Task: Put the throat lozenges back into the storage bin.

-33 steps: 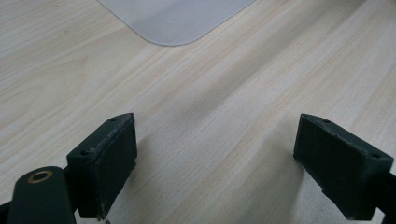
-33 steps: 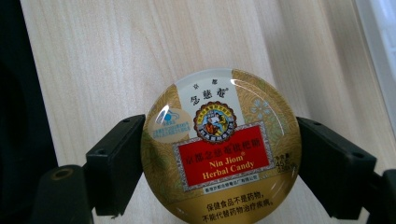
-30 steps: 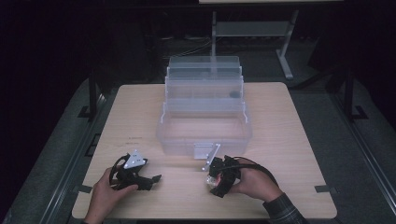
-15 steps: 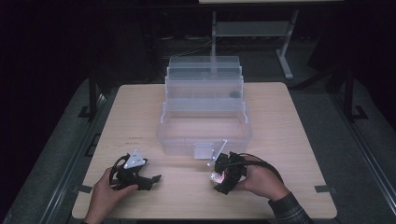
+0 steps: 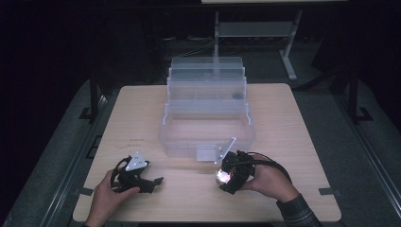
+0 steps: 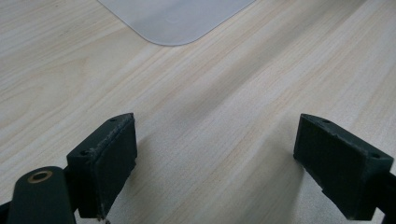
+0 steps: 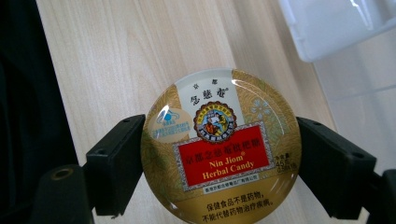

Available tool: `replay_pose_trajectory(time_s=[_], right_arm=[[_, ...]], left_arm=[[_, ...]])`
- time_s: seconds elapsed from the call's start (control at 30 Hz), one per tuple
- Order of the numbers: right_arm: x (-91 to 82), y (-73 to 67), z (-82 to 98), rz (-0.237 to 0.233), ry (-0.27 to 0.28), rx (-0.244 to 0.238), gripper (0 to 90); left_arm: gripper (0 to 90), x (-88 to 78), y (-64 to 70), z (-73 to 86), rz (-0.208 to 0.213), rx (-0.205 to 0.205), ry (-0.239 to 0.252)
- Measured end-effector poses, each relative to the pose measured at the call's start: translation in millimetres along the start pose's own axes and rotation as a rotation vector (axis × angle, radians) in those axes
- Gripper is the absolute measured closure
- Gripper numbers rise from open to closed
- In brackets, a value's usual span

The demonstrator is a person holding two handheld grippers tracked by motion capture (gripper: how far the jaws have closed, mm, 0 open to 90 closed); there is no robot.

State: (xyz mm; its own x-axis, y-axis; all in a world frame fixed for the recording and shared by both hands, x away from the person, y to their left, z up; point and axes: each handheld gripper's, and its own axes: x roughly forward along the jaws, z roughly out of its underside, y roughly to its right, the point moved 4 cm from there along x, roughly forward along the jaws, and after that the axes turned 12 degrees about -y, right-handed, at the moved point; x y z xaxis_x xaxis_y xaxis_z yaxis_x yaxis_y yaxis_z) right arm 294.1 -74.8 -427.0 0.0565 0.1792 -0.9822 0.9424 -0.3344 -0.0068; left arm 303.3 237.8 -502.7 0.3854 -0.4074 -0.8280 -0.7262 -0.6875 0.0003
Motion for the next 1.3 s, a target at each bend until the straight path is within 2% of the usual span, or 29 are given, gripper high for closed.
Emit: replay_pose_trajectory(time_s=[0.83,1.3], right_arm=[[-28.4,10.6,-0.1,0.026,0.047,0.022,19.8],[-42.9,21.8,-2.2,0.035,0.066,0.043,19.8]], left_arm=[[12.4,-0.1,0.0,0.0,0.001,0.0,-0.001],[12.4,0.0,0.0,0.0,0.0,-0.001,0.0]])
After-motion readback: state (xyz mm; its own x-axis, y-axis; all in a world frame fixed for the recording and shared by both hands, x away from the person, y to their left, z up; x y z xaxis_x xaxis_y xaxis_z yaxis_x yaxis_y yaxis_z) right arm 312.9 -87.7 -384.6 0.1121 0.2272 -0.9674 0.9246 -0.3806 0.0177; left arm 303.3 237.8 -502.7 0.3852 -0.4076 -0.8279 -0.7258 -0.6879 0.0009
